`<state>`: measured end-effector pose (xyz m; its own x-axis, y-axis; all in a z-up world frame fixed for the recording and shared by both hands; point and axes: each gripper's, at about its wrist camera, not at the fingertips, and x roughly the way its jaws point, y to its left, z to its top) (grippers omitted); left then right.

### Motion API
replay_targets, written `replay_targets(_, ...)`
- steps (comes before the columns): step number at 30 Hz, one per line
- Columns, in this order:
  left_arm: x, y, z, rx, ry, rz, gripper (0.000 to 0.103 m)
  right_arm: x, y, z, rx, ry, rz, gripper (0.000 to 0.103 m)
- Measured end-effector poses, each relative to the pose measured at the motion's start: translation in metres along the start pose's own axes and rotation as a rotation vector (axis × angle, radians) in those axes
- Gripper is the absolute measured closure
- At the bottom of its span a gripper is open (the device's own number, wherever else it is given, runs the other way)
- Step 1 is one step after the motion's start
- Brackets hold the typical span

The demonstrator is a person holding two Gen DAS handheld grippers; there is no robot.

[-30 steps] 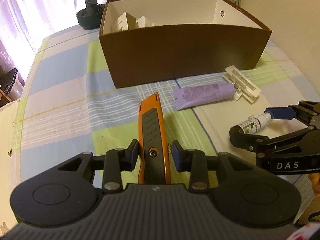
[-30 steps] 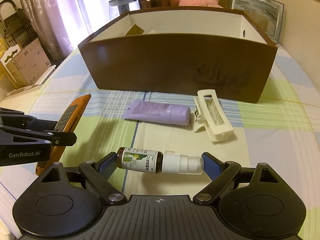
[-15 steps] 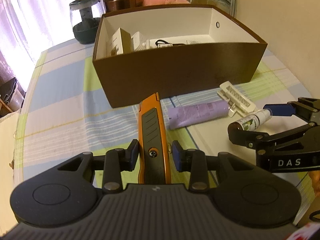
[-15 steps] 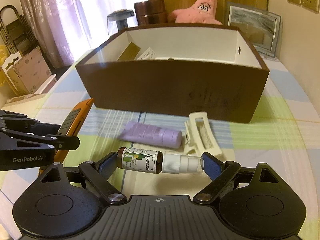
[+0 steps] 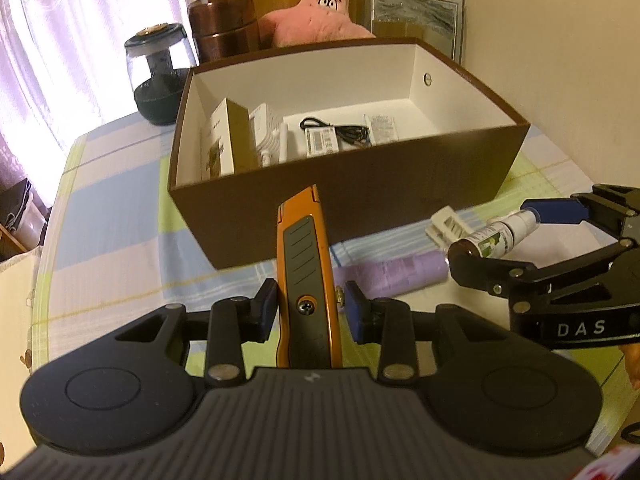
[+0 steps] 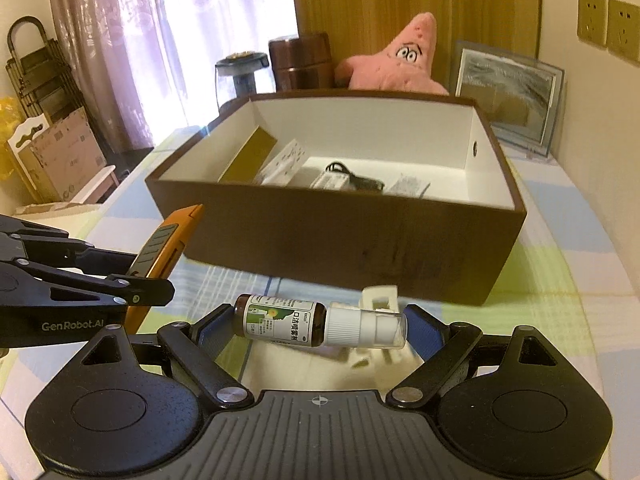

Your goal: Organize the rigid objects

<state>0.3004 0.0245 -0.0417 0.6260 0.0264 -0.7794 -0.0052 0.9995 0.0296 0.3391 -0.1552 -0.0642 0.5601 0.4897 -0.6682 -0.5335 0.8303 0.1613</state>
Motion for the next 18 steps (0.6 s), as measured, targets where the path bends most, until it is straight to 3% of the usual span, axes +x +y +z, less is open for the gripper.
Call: replay_targets(18,0.01,-0.003,0.043,0.012,-0.037,-0.016,0.073,0.001,-0.021,0.041,-0.006,-0.066,0.017,0.016)
